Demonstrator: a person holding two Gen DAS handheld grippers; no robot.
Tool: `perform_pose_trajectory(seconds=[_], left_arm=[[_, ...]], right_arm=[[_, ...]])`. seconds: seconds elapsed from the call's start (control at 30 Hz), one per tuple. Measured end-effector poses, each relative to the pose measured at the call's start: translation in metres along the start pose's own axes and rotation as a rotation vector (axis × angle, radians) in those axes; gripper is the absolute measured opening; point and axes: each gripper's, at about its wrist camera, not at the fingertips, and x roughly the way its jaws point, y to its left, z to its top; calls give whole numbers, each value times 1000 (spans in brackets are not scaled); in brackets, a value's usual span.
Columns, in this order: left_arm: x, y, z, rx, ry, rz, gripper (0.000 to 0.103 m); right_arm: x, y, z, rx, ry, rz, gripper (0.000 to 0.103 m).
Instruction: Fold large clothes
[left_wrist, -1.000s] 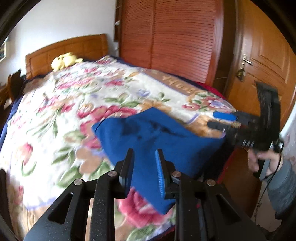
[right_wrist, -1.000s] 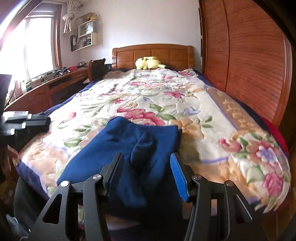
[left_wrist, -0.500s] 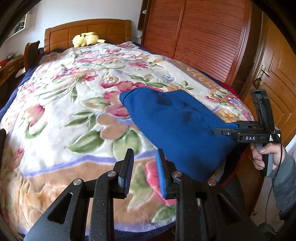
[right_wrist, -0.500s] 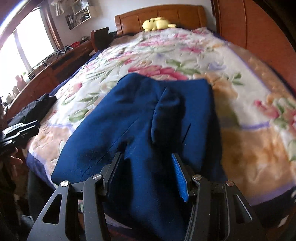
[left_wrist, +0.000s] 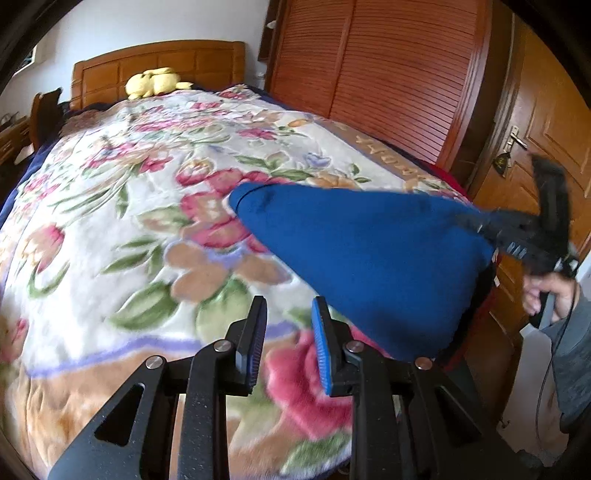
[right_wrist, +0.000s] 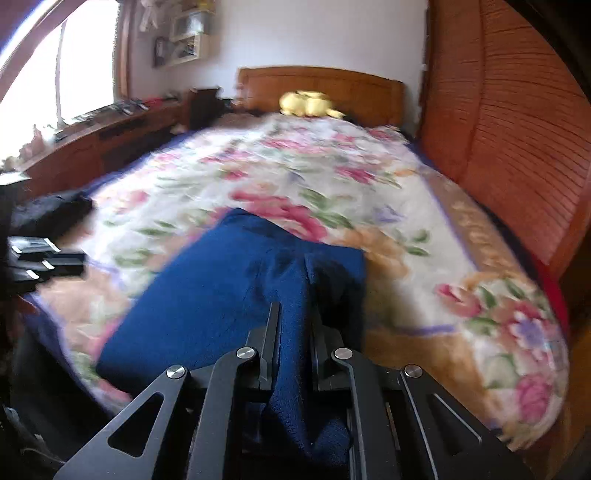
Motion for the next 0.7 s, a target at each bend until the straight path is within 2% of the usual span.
perform_pose_trajectory(seconds=[0.07, 0.13, 0.33, 0.43, 0.57, 0.7], left_arm=[[12, -4, 12, 23, -5, -3, 26], [26, -6, 22, 45, -6, 0, 26], [78, 5, 49, 64, 40, 25, 26], [103, 13, 58, 48, 70, 15, 26], [140, 28, 65, 19, 114, 27, 26], [168, 38, 69, -2, 145, 31, 26]], right_arm=[[19, -10, -14, 4, 69, -36, 11], [33, -21, -29, 54, 110, -1, 11], [28, -32, -42, 115, 67, 27, 15], [16, -25, -52, 121, 50, 10, 25], [2, -19, -62, 139, 18, -4, 49], [-8, -21, -74, 168, 16, 4, 59]])
